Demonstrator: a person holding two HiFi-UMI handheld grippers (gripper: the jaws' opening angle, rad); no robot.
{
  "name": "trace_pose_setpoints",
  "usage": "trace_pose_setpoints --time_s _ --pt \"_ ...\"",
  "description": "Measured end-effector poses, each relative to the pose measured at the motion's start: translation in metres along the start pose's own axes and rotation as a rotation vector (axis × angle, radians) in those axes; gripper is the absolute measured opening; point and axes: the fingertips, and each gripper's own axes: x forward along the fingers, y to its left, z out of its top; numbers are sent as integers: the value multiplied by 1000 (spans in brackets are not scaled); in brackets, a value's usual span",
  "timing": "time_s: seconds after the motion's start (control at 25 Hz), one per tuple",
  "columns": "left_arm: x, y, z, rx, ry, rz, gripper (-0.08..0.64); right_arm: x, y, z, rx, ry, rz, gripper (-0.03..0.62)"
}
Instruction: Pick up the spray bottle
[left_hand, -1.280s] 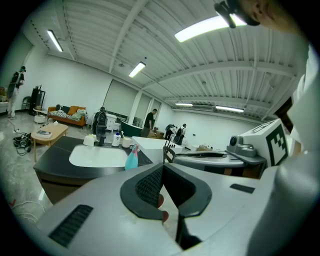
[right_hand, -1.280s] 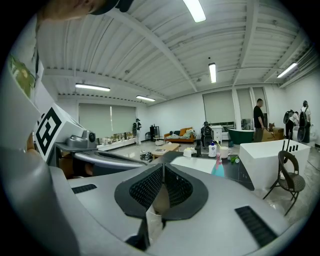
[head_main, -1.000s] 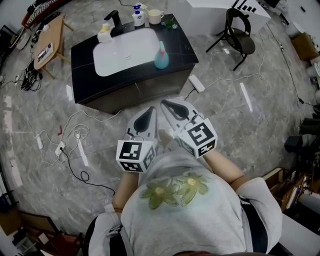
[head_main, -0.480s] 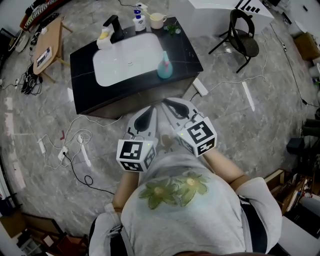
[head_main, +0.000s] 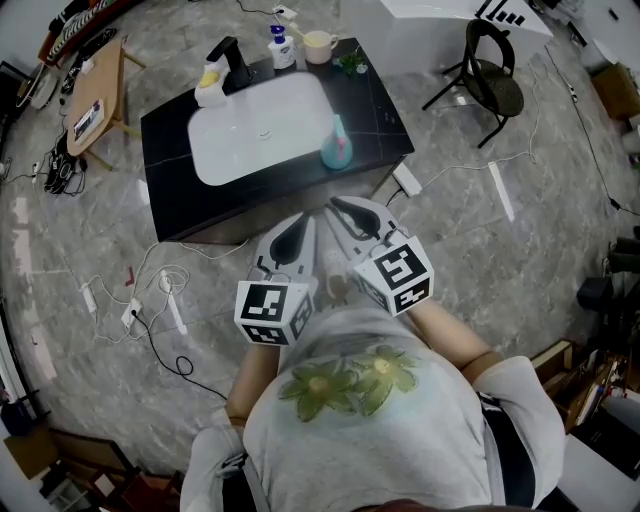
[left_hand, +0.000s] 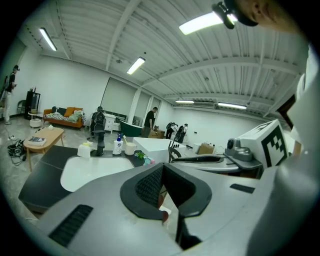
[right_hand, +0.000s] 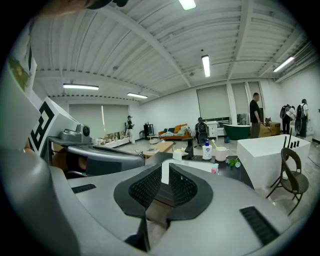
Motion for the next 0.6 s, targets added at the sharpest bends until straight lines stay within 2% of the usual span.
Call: trace_pose_setpoints --time_s 0.6 --pt "24 14 7 -4 10 -4 8 22 -24 3 12 13 -45 26"
